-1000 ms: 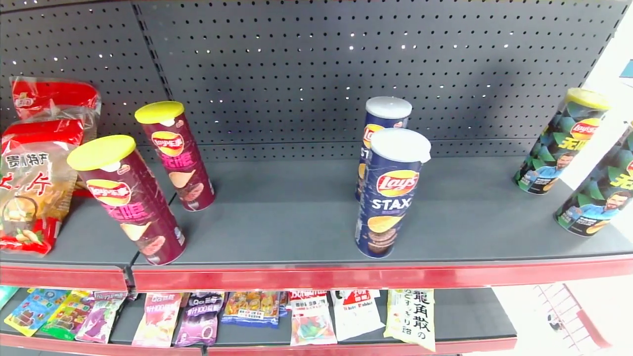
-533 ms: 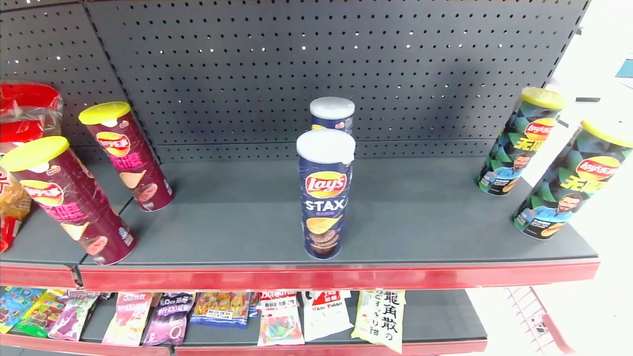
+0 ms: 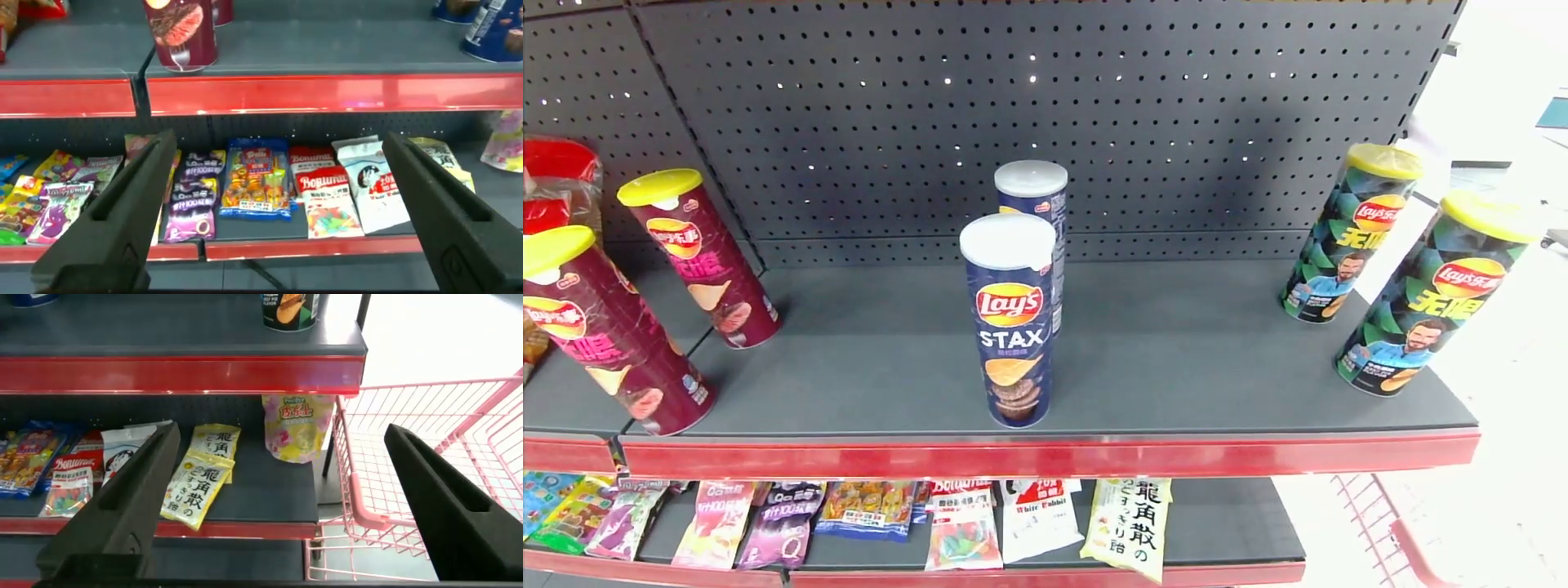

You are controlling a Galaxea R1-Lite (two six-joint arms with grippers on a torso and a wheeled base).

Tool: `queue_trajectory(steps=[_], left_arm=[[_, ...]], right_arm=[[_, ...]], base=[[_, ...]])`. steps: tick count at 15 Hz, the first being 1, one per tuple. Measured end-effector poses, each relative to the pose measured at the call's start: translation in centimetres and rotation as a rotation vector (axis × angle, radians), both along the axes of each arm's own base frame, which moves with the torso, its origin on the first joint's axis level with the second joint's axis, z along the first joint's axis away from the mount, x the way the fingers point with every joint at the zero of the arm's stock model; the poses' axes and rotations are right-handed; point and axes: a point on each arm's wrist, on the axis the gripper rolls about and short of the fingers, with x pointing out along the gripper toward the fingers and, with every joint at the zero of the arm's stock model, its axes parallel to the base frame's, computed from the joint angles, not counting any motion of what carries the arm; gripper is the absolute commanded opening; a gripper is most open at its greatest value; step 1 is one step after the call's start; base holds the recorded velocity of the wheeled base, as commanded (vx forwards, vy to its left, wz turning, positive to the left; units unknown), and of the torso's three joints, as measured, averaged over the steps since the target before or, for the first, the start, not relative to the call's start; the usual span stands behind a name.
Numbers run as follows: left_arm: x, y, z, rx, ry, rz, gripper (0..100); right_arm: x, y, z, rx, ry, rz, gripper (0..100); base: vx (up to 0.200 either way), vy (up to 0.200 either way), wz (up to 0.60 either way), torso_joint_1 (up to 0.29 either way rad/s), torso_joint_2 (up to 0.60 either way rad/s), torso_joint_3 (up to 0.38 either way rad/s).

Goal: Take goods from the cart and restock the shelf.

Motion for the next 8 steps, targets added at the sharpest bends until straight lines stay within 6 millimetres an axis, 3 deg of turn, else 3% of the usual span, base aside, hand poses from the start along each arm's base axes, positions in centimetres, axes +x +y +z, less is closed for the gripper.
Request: queue_trajectory(steps=[8], left_arm=[[0.01,0.01,-0.02,0.000,0.001,0.002,100]], right_arm=[[0.00,-0.01,-0.01,0.000,0.000,-0.005,100]], base=[[0.000,0.000,0.00,0.000,0.00,0.000]])
